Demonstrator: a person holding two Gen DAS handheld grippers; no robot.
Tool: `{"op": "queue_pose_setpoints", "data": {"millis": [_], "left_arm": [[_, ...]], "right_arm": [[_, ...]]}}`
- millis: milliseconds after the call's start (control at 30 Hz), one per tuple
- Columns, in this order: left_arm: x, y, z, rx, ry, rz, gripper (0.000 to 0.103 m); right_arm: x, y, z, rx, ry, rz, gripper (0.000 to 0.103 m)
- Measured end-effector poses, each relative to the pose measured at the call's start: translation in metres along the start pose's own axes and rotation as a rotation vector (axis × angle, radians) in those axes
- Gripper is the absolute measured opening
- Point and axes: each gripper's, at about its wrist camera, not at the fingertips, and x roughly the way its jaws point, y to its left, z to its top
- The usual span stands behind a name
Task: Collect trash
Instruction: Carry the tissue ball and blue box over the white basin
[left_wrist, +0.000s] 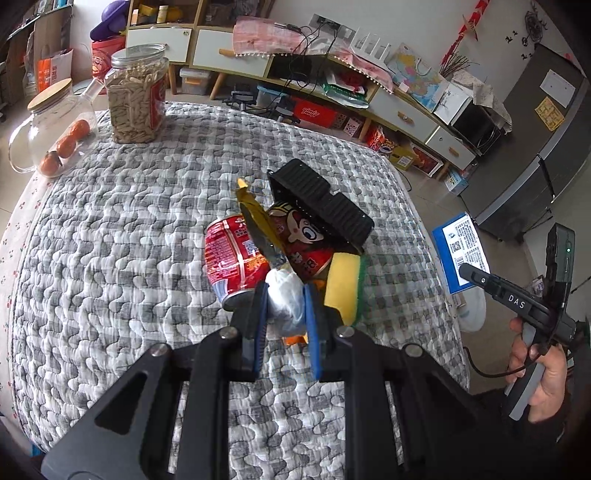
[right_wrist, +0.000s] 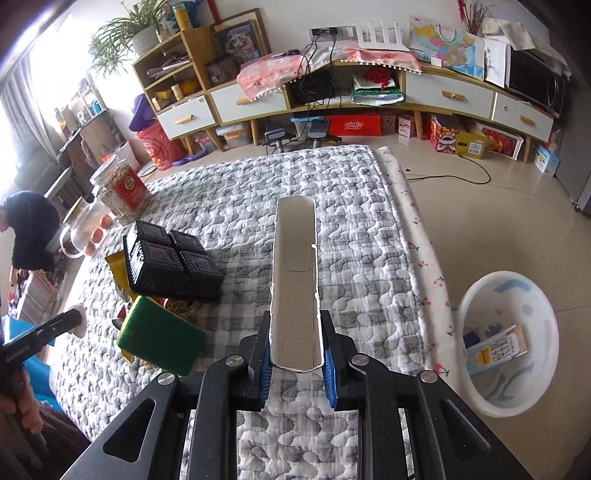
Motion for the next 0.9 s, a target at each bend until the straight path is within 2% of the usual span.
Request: {"op": "queue_pose_setpoints", "data": {"millis": [467,900], "left_arm": [[0.028,-0.087,0.003,0.144,0.051,-0.089,0.021],[0.074,-0.171,-0.005,0.263,0.14,-0.138,0.021]], "right_arm": [[-0.048,-0.101,-0.021,0.178,-0.051,-0.082,0.023],[-0.068,-0.189,-0.048,0.325,-0.022,-0.177,0.023]]}}
